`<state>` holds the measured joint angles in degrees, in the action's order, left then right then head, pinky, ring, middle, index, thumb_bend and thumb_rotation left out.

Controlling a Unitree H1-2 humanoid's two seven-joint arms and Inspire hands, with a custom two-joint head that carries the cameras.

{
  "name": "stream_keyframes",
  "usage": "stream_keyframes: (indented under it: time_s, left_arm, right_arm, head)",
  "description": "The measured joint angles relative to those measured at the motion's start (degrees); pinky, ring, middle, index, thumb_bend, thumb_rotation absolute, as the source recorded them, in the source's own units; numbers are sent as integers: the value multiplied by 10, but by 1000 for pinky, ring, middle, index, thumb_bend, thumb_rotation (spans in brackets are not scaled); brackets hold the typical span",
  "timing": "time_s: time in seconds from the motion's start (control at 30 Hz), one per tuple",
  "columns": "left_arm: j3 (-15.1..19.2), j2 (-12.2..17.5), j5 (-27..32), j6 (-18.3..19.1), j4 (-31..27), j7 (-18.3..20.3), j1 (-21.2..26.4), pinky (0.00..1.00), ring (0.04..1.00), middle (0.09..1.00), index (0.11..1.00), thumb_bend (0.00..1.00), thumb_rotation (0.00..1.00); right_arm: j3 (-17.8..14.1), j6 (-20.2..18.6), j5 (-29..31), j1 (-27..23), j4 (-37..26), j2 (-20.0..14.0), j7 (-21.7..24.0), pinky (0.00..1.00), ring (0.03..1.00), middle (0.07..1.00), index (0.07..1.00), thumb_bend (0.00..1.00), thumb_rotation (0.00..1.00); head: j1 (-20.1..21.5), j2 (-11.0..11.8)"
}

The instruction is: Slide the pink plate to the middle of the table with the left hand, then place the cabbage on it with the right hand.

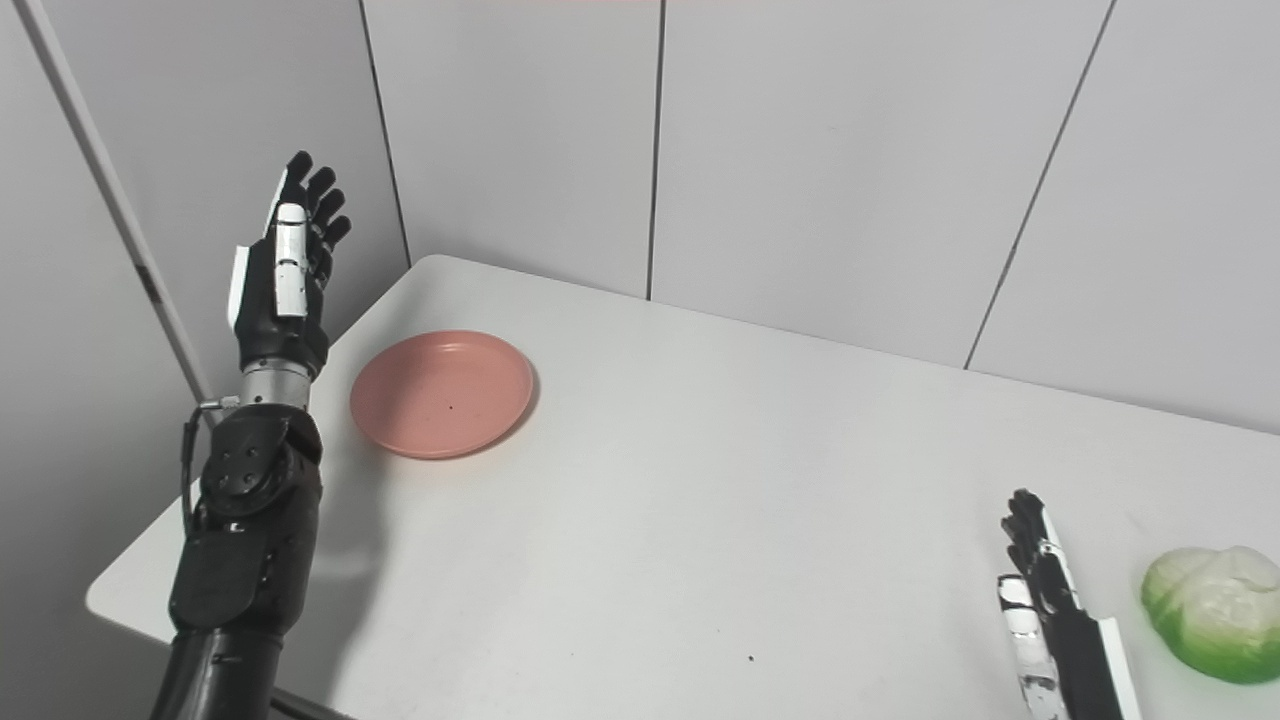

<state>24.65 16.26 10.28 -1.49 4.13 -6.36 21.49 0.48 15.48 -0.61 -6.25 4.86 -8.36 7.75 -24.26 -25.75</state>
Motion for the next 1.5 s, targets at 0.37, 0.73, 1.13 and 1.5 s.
stream_keyframes:
  time_s: [0.37,0.73,1.13,1.5]
  left_arm:
    - [34,14,70,1,58,0,1,918,928,928,913,427,1000]
    - [46,15,96,-1,120,0,4,894,902,907,883,417,1000]
    - [46,16,96,-8,191,0,13,878,893,896,882,406,1000]
    - [24,22,95,-24,264,12,20,892,905,906,893,418,1000]
  right_arm:
    - [-2,0,6,1,-1,-1,1,978,967,971,964,283,1000]
    - [-2,0,8,4,-6,-2,1,978,963,967,963,298,1000]
    - [-2,-1,13,5,-8,-2,3,1000,967,970,966,306,1000]
    - [-3,-2,12,6,-10,-3,3,1000,961,967,961,325,1000]
  head:
    - [-3,-3]
    - [-7,-14]
    - [-5,-19]
    - [-2,-25]
